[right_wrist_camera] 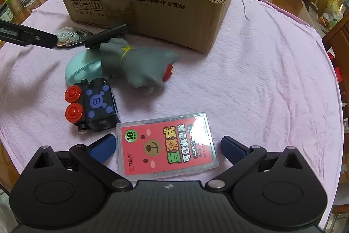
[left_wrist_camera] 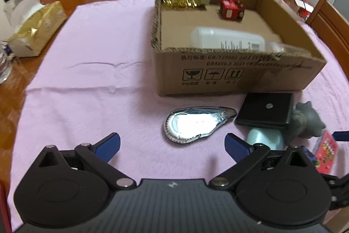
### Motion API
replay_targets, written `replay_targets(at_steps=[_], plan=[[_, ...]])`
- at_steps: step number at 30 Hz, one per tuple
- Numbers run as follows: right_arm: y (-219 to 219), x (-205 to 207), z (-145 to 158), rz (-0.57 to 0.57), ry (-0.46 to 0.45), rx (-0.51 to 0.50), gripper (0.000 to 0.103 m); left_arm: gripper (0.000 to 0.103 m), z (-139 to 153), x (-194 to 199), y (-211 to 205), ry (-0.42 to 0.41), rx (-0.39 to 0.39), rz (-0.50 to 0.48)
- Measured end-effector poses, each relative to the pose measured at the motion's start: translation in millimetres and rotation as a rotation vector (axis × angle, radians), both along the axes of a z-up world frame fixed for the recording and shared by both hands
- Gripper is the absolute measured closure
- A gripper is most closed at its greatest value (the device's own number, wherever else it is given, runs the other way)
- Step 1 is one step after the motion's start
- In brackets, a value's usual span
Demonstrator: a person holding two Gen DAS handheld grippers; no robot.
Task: Organize rigid objects
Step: 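Move the left tool toward the correction-tape roller while the right tool approaches the red card case, then grasp the correction-tape roller with the left tool while the right tool grasps the red card case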
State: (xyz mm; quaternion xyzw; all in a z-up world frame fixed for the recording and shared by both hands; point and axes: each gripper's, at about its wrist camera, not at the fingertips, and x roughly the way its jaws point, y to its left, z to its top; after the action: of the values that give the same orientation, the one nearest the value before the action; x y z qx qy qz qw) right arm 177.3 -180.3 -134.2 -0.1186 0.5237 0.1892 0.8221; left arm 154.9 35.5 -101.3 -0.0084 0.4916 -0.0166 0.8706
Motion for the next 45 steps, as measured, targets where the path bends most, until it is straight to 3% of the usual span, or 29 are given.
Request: replay_targets(at_steps=[7,16,24,33,38,45], plan=[[-1.1,-3.8,-2.1,-0.015,-0.017,0.009,0.0,0.002,-23.3,18.1,2.0,0.048,0.015,-0.004],[-2.0,-3.0,-1.5,-0.022,-0.024,0.011,0.0,0.003,-23.4,18.5,29.8,0.054,0.069,0.077],[-1.8,-5.2,-1.0,-0.026,-0.038,0.018,0.0,0.002,-13.2,26.3,-4.0,-0.013,-0.018,0.001],[-1.5,-4.9,-0.9,-0.027,-0.043,0.02,0.0,0.001,-24.6,38.0,-18.6,-0.022,-0.016,-0.003],[-0.6,-3.5,-1.0,-0.036,-0.051,0.024,0.0,0.001,-27.7,38.8,-26.3,-0.024,0.042,0.005],[-3.6,-7.8,-1.8,-0.021,-0.08,0.037,0.0,0.001,-27.3,32.1,-17.3,-0.019,0.044,0.023]])
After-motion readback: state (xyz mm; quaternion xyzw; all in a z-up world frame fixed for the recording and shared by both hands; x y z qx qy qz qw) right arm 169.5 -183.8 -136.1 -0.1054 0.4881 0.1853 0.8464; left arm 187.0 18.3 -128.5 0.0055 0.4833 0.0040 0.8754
